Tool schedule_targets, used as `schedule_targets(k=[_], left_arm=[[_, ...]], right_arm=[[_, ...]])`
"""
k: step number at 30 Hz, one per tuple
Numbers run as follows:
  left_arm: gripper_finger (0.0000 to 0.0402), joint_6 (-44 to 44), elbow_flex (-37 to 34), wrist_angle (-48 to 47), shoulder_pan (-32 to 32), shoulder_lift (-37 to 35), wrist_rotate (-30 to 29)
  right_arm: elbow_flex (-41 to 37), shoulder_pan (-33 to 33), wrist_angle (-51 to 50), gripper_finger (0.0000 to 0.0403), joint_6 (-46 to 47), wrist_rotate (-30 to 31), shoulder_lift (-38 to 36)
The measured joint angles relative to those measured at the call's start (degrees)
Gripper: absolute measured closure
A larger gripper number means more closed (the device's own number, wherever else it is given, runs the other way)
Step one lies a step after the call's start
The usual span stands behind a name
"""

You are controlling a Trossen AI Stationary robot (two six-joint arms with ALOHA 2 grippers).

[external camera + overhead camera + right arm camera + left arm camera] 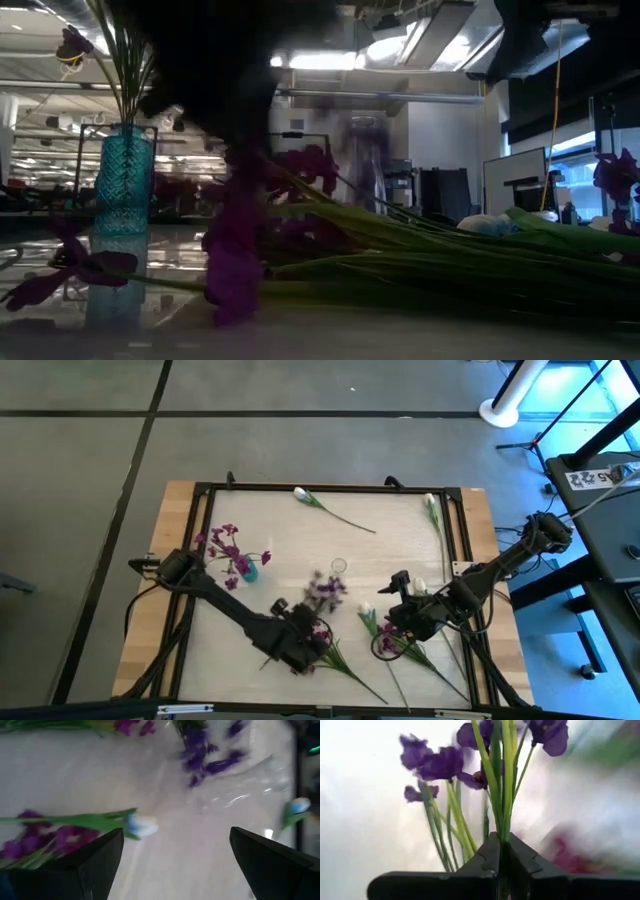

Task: Sort flowers into vase by color
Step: Put the violet flowers into the blue flower vase

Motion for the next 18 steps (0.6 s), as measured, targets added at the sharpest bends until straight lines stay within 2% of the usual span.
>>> schedule_targets(k=[3,8,14,18], left_arm=[[0.0397,9.2,5.2,0.0,-1.4,-0.6,-11.3],[0.0398,23.5,10.9,0.2,-2.3,-3.5,-21.2],[0.0399,33.8,11.0,0.1,-3.7,-10.7,-26.5],[0.0399,41.8,11.0,4.8,-3.3,-15.0,-25.2]], right_arm=[[1.7,0.0,1.0,0.004,-2.7,4.4,0.0],[4.9,-0.1,6.7,0.004,-8.0,7.7,0.0],[6.3,0.0,11.3,0.004,-10.8,7.7,0.0],[6.3,0.0,11.1,0.004,-9.7,8.2,0.0]])
